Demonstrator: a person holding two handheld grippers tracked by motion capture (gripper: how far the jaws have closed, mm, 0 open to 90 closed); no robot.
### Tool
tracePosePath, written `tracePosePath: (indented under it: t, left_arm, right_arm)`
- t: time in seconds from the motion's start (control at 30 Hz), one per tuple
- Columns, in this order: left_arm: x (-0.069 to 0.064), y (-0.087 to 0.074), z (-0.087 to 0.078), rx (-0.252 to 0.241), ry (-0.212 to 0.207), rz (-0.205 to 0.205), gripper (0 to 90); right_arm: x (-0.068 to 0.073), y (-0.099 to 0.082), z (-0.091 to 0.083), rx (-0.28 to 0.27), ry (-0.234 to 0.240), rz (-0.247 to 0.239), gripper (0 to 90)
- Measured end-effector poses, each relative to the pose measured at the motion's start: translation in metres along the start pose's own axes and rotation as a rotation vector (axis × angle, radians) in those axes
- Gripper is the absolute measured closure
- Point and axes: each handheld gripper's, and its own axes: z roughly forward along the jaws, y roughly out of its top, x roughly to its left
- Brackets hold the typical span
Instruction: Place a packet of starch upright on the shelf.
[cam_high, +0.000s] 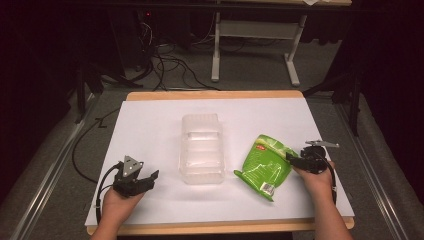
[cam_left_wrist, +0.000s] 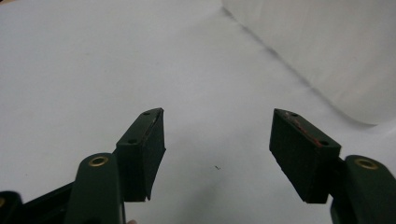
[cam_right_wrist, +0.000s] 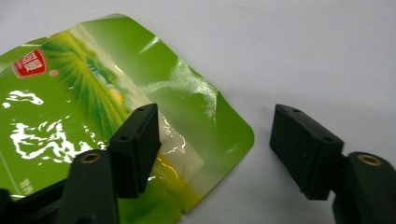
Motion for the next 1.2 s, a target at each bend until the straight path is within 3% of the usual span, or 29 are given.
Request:
tracePosePath:
  t: [0.1,0.4,0.9,1.07,1.2]
  left_arm:
    - [-0.0007,0.0000,0.0011,0.004,-0.001,0.004,36.2]
    - [-0.0016,0.0001,0.0015,0.010,-0.001,0.010,36.2]
    - [-0.0022,0.0003,0.0022,0.013,-0.004,0.013,36.2]
    - [-0.0026,0.0003,0.0031,0.017,-0.003,0.016,36.2]
    - [-0.0030,0.0003,0.0036,0.018,-0.003,0.018,36.2]
  right_arm:
    - [0.0008,-0.0002,-0.0008,0.006,0.015,-0.001,45.2]
    - [0.0018,-0.0007,-0.0024,0.015,0.000,-0.021,59.5]
    - [0.0030,-0.0009,-0.0025,0.017,0.016,-0.022,72.9]
    - [0.0055,-0.0009,-0.0021,0.020,0.012,-0.034,81.7]
    - [0.0056,-0.0009,-0.0014,0.019,0.036,-0.029,87.5]
